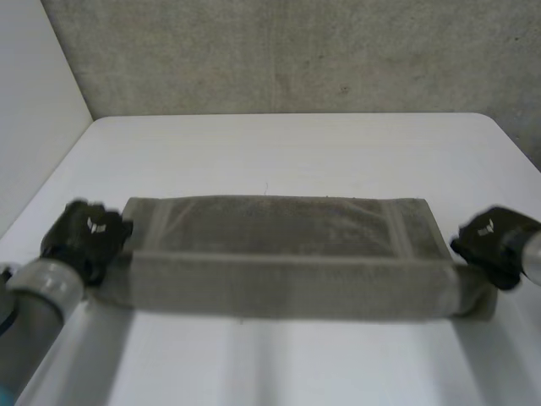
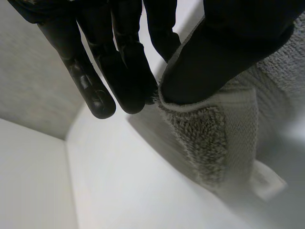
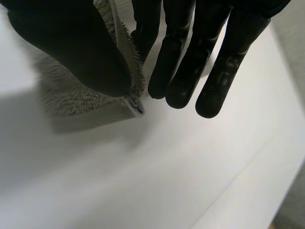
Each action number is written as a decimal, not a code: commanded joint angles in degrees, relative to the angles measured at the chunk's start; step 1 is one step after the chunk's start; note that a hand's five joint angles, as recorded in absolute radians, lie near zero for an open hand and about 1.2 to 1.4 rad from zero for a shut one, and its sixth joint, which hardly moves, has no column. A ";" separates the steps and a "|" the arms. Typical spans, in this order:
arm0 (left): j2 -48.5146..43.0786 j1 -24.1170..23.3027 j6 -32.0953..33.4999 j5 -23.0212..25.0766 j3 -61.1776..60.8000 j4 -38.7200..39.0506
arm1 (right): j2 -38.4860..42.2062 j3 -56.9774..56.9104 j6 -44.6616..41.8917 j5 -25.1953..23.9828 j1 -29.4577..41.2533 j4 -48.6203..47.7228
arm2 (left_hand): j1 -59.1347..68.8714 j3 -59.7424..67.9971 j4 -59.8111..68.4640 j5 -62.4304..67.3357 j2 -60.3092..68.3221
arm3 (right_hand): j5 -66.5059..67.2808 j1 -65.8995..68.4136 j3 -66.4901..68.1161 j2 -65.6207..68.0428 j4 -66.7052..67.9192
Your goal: Fold the towel.
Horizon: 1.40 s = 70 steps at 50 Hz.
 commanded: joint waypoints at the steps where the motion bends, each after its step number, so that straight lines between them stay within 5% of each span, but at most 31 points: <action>1: -17.67 -0.46 0.06 -0.44 15.64 7.94 | 12.64 -11.57 6.03 7.01 8.31 -9.66 | 11.79 10.32 10.24 10.61 10.24 | 13.47 24.24 11.92 12.42 11.48; 12: -38.60 -3.01 -0.02 -3.60 39.12 9.01 | 25.22 -20.02 4.63 8.60 10.61 -31.70 | 11.79 10.32 10.24 10.61 10.24 | 13.47 24.24 11.92 12.42 11.48; 19: -44.24 -3.54 -0.02 -4.93 45.64 8.83 | 31.63 -24.68 2.16 8.26 10.78 -37.52 | 11.79 10.32 10.24 10.61 10.24 | 13.47 24.24 11.92 12.42 11.48; 20: -45.03 -3.80 0.06 -5.02 46.52 8.83 | 32.51 -25.12 2.07 8.08 10.78 -38.14 | -7.01 -8.47 -8.56 -8.18 -8.56 | 9.87 20.64 8.31 8.82 7.88; 21: -45.04 -3.81 0.06 -5.02 46.53 8.83 | 32.52 -25.13 2.07 8.08 10.78 -38.14 | -7.20 -8.66 -8.74 -8.37 -8.74 | 9.83 20.60 8.28 8.78 7.84; 22: -45.56 -3.89 0.06 -5.19 47.22 8.92 | 33.13 -25.74 2.59 7.81 10.78 -38.32 | -28.35 -29.81 -29.90 -29.52 -29.90 | -20.48 -9.71 -22.03 -21.53 -22.47; 23: -45.57 -3.90 0.06 -5.19 47.23 8.92 | 33.83 -26.18 2.69 7.55 10.78 -39.28 | -28.56 -30.02 -30.11 -29.73 -30.11 | -51.59 -40.82 -53.14 -52.64 -53.58; 25: -45.74 -4.25 -0.02 -5.11 48.37 9.27 | 34.10 -26.36 2.77 7.20 10.78 -40.76 | -39.27 -40.74 -40.82 -40.45 -40.82 | -56.53 -45.76 -58.08 -57.58 -58.52; 28: -44.87 -4.68 -0.20 -5.02 48.38 9.44 | 33.23 -25.75 3.21 7.11 10.61 -44.19 | -56.59 -58.06 -58.14 -57.77 -58.14 | -56.53 -45.76 -58.08 -57.58 -58.52; 37: -38.71 -5.83 -3.01 -8.44 44.60 10.24 | 23.73 -20.21 12.88 7.11 9.91 -45.61 | -58.00 -59.46 -59.55 -59.17 -59.55 | -56.53 -45.76 -58.08 -57.58 -58.52; 45: -27.55 -5.30 -14.44 -8.18 34.75 10.32 | 12.75 -12.65 26.07 4.82 8.85 -38.41 | -58.00 -59.46 -59.55 -59.17 -59.55 | -56.53 -45.76 -58.08 -57.58 -58.52; 50: -19.73 -5.13 -24.81 -3.79 26.93 10.32 | 9.50 -10.10 31.15 -0.88 5.96 -21.49 | -58.00 -59.46 -59.55 -59.17 -59.55 | -56.53 -45.76 -58.08 -57.58 -58.52; 57: -9.02 -2.40 -40.60 9.64 14.91 9.62 | 9.32 -7.74 33.54 -2.56 2.97 -8.89 | -56.99 -58.46 -58.54 -58.17 -58.54 | -56.53 -45.76 -58.08 -57.58 -58.52; 63: -6.37 -1.35 -47.30 12.47 9.19 8.57 | 9.49 -1.85 32.75 -3.43 1.12 -12.64 | -56.82 -58.29 -58.37 -58.00 -58.37 | -55.28 -44.51 -56.83 -56.33 -57.27; 70: -6.72 -1.17 -47.84 12.04 7.59 6.02 | 11.42 3.08 30.20 -4.14 -0.11 -22.91 | -56.82 -58.29 -58.37 -58.00 -58.37 | -42.02 -31.25 -43.58 -43.07 -44.02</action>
